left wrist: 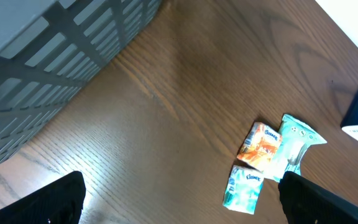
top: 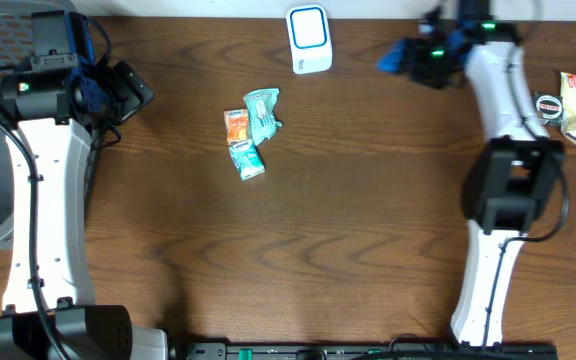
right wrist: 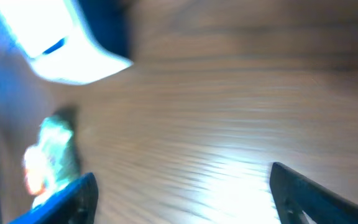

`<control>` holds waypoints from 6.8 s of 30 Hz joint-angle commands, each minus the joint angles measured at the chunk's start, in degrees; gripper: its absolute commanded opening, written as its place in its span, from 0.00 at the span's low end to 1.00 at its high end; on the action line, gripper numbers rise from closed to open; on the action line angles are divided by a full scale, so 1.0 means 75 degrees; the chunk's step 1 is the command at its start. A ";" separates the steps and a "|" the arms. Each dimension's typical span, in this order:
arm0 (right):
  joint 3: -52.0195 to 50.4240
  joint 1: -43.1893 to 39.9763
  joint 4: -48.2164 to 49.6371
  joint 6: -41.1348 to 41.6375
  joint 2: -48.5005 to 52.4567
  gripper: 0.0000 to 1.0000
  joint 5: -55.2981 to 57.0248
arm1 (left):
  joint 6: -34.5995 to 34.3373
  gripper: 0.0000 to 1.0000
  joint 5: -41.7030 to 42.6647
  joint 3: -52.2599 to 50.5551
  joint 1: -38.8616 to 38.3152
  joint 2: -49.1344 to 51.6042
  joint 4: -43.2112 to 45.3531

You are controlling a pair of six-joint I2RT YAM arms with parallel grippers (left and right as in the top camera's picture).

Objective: Scan the item barcode

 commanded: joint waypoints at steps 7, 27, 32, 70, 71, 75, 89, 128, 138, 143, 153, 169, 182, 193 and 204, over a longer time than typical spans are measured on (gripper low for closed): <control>0.0000 0.2634 0.1454 0.0731 0.0667 0.99 0.1209 | -0.0038 0.98 -0.0047 0.0012 0.0026 -0.0050 -0.0017; -0.0009 0.3867 0.1107 0.1612 0.1020 0.61 0.3582 | -0.0038 0.98 -0.0047 0.0012 0.0026 -0.0050 -0.0017; -0.0015 0.3879 0.0909 0.1349 0.1172 0.55 0.3698 | -0.0038 0.98 -0.0047 0.0012 0.0026 -0.0050 -0.0017; 0.0000 0.4546 -0.2189 -0.1425 0.0772 0.65 0.8323 | -0.0038 0.98 -0.0047 0.0012 0.0026 -0.0050 -0.0017; 0.0000 0.4511 -0.2177 -0.1425 0.0848 0.64 0.8323 | -0.0038 0.98 -0.0047 0.0012 0.0026 -0.0050 -0.0017; 0.0000 0.4342 -0.2116 -0.1422 0.1005 0.58 0.8250 | -0.0038 0.97 -0.0047 0.0012 0.0026 -0.0050 -0.0017; 0.0015 0.3034 -0.1900 -0.1644 0.1107 0.08 0.4846 | -0.0038 0.98 -0.0047 0.0012 0.0026 -0.0050 -0.0017; -0.2355 -0.0469 -0.2002 -0.0758 0.0265 0.55 -0.0568 | -0.0038 0.98 -0.0047 0.0012 0.0026 -0.0050 -0.0017; -0.0087 -0.0102 -0.4672 -0.1728 0.0265 0.22 0.0560 | -0.0038 0.98 -0.0047 0.0012 0.0026 -0.0050 -0.0017; -0.0114 0.0801 -0.4686 -0.1906 0.0265 0.01 0.0530 | -0.0038 0.98 -0.0047 0.0012 0.0026 -0.0050 -0.0017; -0.0277 0.2617 -0.3821 -0.1638 0.0265 0.01 0.1000 | -0.0038 0.98 -0.0047 0.0012 0.0026 -0.0050 -0.0017; -0.0895 0.2052 -0.3794 0.0973 0.0262 0.02 0.4846 | -0.0038 0.98 -0.0047 0.0012 0.0026 -0.0050 -0.0017; 0.0548 0.0379 -0.3474 -0.0548 0.0262 0.40 0.1559 | -0.0038 0.97 -0.0047 0.0012 0.0026 -0.0050 -0.0017; 0.0119 0.0329 -0.3395 -0.0848 0.0265 0.91 0.1061 | -0.0038 0.98 -0.0047 0.0012 0.0026 -0.0050 -0.0017; -0.1801 0.0204 -0.1565 -0.0560 0.0268 0.61 -0.0125 | -0.0038 0.98 -0.0047 0.0012 0.0026 -0.0050 -0.0017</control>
